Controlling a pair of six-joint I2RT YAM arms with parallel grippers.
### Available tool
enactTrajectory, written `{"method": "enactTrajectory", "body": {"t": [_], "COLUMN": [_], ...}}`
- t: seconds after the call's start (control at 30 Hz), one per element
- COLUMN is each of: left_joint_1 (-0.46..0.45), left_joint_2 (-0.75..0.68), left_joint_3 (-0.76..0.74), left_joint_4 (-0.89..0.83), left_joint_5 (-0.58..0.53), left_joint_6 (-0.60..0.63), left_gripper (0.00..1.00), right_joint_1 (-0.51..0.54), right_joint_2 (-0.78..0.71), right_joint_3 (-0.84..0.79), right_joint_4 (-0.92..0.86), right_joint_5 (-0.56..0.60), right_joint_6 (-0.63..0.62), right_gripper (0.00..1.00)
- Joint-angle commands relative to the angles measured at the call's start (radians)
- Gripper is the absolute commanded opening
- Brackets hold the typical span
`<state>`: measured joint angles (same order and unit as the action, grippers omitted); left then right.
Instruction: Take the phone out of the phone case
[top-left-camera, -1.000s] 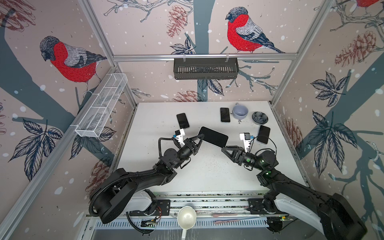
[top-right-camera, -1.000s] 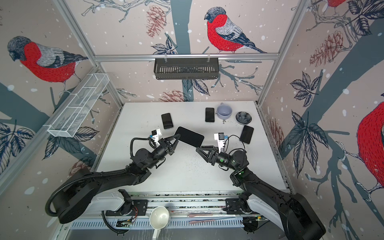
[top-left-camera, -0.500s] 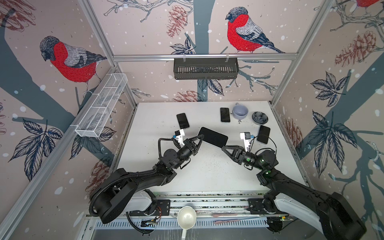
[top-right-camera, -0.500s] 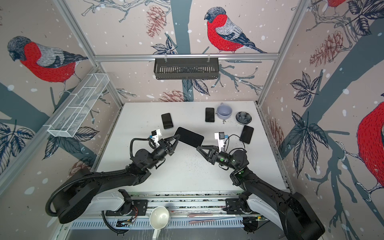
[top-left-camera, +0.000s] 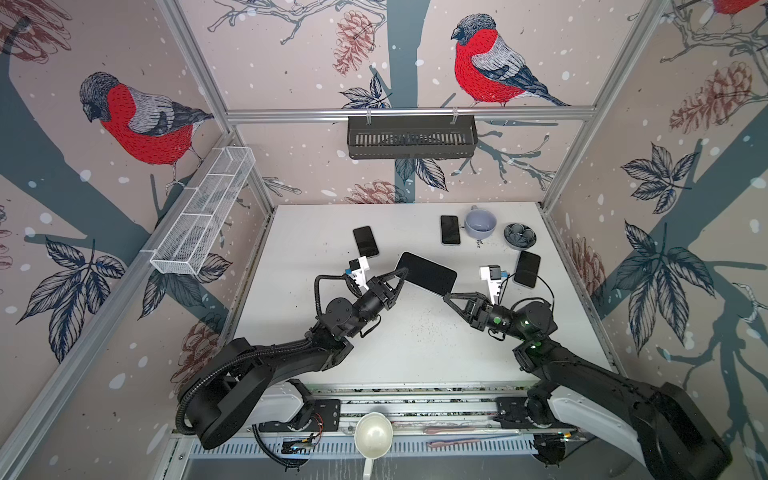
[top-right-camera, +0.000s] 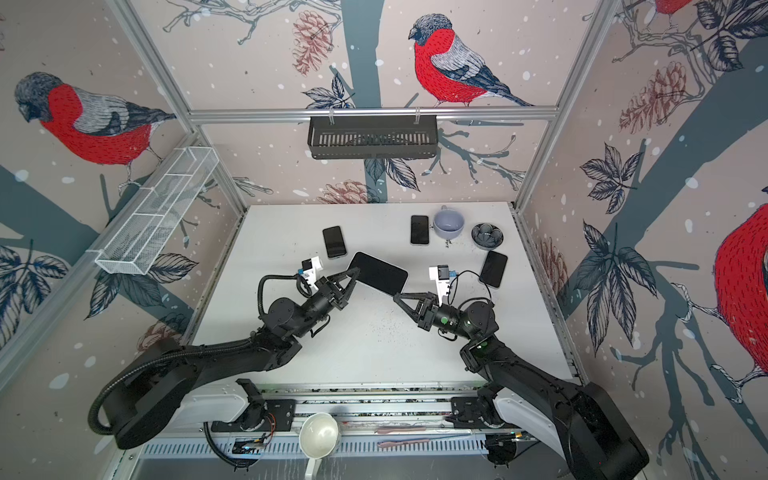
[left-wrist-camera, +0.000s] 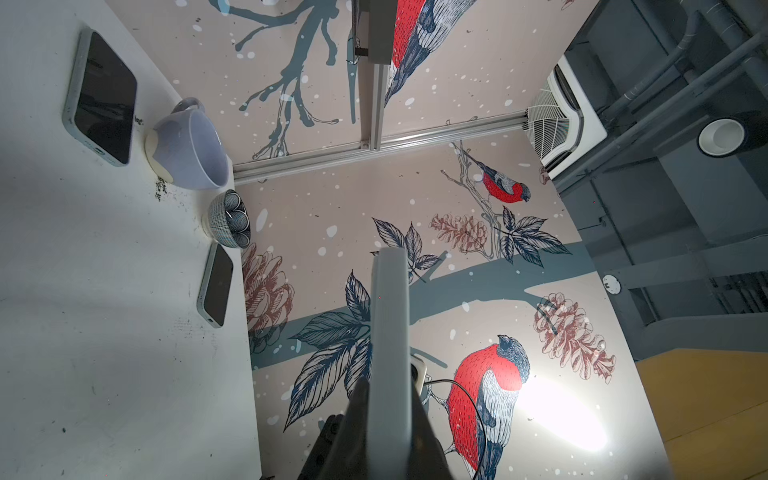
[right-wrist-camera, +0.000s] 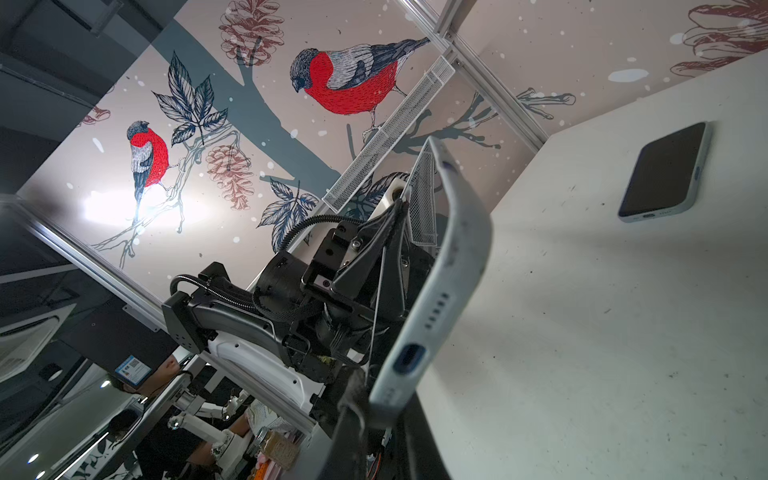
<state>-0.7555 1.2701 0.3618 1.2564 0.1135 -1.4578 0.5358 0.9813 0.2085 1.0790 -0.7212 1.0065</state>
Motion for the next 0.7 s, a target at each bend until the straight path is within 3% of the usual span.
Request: {"method": "enactTrajectory", "body": {"t": [0.0,0.2,0.3,0.43,0.5,0.67], "left_joint_1": [0.000,0.007,0.027,0.080,0.105,0.154], "left_joint_2": [-0.018,-0.048,-0.058,-0.097,-0.128,-0.215], "left_joint_3": [0.015,0.075,0.099,0.093,0.092,0.121], "left_joint_4": [0.026,-0.125,-0.192,-0.235,-0.268,-0.402], "left_joint_5": [0.014,0.070,0.115,0.171,0.195,0.255], "left_joint_6": [-0.001,0.024,0.033,0.033,0.042,0.133], "left_gripper": [0.00,0.00,0.00,0.00,0.00,0.00], "right_joint_1": [0.002,0.086,0.159,0.148,0.141,0.109], "right_joint_2": [0.010,0.054,0.024,-0.054,-0.105,-0.256], "right_joint_3": [-0.007,-0.030,-0.055,-0.053,-0.058,-0.101], "right_joint_4": [0.011,-0.115,-0.151,-0.216,-0.260,-0.300], "right_joint_5": [-0.009,0.055,0.273,0.428,0.483,0.474], "right_joint_6": [-0.147,-0.500,-0.663,-0.688,-0.676,-0.640], "right_gripper": [0.00,0.00,0.00,0.00,0.13,0.64]}}
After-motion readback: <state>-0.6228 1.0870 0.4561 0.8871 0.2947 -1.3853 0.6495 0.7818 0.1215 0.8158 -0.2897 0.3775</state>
